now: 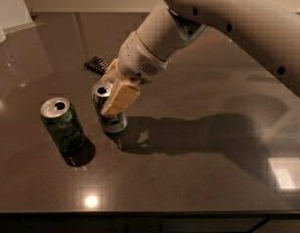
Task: Move 7up can near green can
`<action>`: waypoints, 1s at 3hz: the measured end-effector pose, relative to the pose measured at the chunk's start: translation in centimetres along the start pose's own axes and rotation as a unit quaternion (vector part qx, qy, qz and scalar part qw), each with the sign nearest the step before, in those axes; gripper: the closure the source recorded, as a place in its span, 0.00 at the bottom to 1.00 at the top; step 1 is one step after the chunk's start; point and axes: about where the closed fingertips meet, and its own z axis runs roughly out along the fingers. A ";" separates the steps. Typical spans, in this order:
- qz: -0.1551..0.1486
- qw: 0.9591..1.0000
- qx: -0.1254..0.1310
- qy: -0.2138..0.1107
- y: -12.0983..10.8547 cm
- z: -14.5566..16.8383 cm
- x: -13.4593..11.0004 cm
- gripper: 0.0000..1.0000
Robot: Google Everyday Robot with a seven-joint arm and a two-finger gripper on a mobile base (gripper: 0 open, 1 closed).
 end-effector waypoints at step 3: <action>-0.003 1.000 -0.002 0.001 0.1 0.2 -0.3 0.00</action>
Offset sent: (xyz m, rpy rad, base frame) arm -0.0010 0.0015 0.0003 -0.0004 -0.0008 0.0032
